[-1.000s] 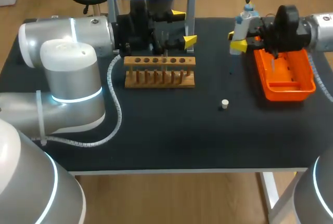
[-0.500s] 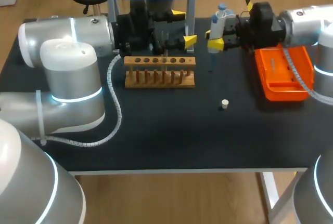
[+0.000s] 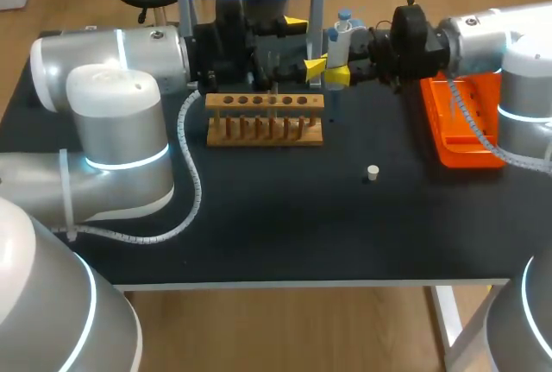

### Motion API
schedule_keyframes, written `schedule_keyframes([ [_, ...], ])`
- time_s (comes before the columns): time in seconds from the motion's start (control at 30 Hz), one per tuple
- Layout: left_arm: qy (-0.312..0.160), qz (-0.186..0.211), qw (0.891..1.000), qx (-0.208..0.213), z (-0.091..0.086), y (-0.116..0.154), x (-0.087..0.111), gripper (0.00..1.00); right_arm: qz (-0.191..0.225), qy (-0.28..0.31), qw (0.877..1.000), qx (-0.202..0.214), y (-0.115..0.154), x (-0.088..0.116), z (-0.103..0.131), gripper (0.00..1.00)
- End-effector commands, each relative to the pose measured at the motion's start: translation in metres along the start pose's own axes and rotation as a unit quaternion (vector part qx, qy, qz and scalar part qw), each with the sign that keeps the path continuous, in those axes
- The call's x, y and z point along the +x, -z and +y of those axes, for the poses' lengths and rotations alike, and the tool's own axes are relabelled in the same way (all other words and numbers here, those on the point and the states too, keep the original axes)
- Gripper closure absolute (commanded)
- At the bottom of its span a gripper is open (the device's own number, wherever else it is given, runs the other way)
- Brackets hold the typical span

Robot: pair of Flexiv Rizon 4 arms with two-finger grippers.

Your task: Invert the test tube, pick up the pipette, mount the tip to pipette, aspirate from beaker and dispense into the tube, eject the tip, return the pipette, and cap with the stopper.

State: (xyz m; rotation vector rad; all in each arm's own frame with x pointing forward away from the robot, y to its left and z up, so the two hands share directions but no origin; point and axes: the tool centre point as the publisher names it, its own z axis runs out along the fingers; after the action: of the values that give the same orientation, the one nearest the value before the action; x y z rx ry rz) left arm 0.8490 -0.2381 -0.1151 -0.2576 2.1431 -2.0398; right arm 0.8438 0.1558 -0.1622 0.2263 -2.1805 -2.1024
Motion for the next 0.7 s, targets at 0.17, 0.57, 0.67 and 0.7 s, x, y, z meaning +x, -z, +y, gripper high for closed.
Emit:
schedule_keyframes([
  [0.17,-0.001,-0.002,1.0,0.002,0.001,-0.002,0.001,0.0,0.007,-0.005,1.0,-0.002,-0.017,-0.003,0.001,1.0],
  [0.57,-0.001,-0.002,1.0,0.002,0.001,-0.002,0.001,0.0,0.005,-0.009,1.0,-0.007,-0.031,-0.005,0.004,1.0],
  [0.67,-0.001,-0.002,1.0,0.002,0.001,-0.002,0.001,0.0,0.003,-0.009,1.0,-0.009,-0.033,-0.005,0.005,1.0],
  [0.7,-0.001,-0.002,1.0,0.002,0.001,-0.002,0.001,0.0,0.002,-0.009,1.0,-0.009,-0.035,-0.005,0.005,1.0],
])
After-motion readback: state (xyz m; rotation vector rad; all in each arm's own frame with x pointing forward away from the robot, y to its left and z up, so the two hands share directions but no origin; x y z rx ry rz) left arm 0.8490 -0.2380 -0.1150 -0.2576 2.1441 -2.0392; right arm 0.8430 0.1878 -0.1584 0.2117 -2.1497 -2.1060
